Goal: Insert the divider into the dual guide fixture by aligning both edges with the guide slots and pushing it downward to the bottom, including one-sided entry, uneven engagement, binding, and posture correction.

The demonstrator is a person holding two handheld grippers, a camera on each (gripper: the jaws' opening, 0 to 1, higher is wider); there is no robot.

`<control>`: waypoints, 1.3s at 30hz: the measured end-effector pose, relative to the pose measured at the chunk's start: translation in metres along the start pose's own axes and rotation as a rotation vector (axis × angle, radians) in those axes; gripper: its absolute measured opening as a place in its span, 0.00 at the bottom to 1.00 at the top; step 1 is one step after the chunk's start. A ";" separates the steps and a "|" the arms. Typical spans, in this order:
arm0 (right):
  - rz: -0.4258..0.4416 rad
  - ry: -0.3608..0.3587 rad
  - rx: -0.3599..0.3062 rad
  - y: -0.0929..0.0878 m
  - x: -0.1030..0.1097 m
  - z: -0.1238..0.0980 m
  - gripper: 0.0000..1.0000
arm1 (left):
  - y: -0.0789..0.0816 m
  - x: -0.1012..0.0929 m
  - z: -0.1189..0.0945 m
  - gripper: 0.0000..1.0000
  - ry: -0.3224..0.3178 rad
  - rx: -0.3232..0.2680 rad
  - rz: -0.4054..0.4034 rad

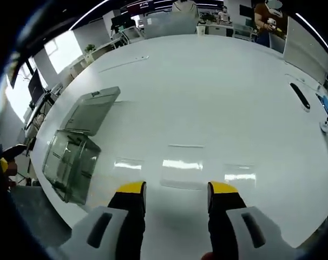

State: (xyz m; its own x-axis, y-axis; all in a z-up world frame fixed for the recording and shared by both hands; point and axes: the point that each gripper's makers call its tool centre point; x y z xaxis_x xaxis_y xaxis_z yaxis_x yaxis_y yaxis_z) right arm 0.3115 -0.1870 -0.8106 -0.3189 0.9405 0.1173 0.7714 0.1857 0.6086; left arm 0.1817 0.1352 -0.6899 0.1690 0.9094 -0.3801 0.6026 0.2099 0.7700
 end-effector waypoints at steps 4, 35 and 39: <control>-0.007 -0.008 0.006 -0.001 -0.001 0.003 0.42 | 0.000 0.000 0.000 0.85 0.000 0.000 0.000; -0.067 -0.113 0.028 -0.002 -0.006 0.008 0.33 | -0.001 0.005 -0.001 0.85 0.010 -0.007 -0.021; -0.072 -0.110 0.033 -0.002 -0.005 0.008 0.31 | -0.001 0.005 -0.001 0.84 0.009 -0.006 -0.020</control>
State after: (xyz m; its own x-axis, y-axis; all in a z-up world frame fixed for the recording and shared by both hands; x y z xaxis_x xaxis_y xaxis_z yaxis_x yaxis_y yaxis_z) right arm 0.3162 -0.1892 -0.8189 -0.3129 0.9497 -0.0139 0.7672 0.2614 0.5857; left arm 0.1812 0.1395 -0.6921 0.1501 0.9081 -0.3908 0.6012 0.2300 0.7653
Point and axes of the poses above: the point that each gripper's makers call its tool centre point, and the gripper's own axes: z roughly forward along the fingers, x roughly to its left, y roughly out of its top, and after that the axes turned 5 degrees about -x, right-handed
